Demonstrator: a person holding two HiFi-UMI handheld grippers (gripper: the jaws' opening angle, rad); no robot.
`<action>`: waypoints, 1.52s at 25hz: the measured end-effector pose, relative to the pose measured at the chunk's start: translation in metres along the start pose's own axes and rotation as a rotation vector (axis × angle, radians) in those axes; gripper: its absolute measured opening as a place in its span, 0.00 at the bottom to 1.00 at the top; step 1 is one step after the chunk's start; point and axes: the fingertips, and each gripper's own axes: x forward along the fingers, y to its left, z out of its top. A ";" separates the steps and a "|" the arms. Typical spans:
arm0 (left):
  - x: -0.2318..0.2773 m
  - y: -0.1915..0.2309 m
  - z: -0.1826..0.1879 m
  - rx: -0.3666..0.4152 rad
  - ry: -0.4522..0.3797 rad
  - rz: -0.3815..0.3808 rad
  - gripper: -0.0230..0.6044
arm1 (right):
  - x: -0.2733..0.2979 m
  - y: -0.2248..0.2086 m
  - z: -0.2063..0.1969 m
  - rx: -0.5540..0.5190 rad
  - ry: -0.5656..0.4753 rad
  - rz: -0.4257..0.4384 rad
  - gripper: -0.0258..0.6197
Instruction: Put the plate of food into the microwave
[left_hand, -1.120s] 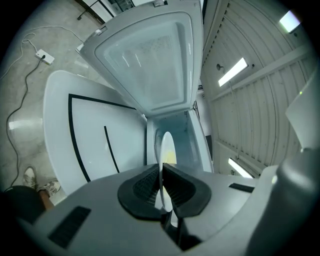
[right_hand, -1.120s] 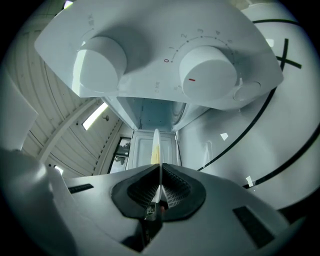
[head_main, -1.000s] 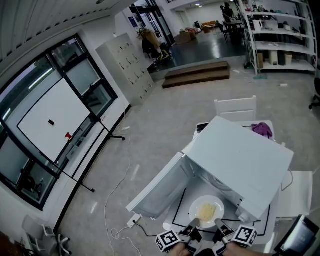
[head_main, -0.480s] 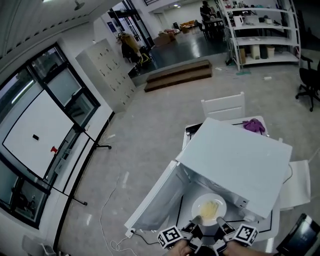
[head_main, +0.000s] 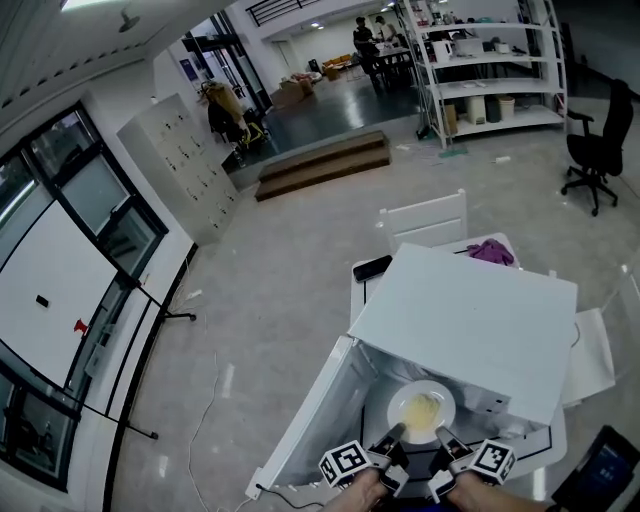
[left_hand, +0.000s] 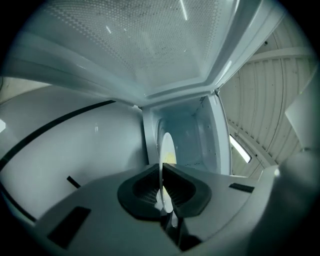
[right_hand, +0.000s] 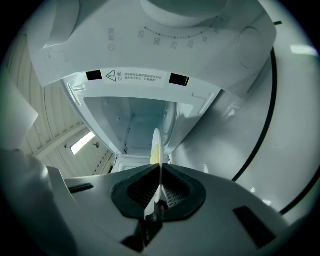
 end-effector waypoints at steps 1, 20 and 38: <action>0.003 0.000 0.003 0.002 0.009 -0.001 0.06 | 0.003 0.002 0.001 0.016 -0.013 0.004 0.07; 0.054 0.012 0.019 0.004 0.073 0.030 0.06 | 0.029 -0.017 0.033 -0.004 -0.136 -0.032 0.07; 0.067 0.006 0.025 -0.012 0.049 0.010 0.06 | 0.035 0.001 0.023 -0.100 -0.090 -0.013 0.07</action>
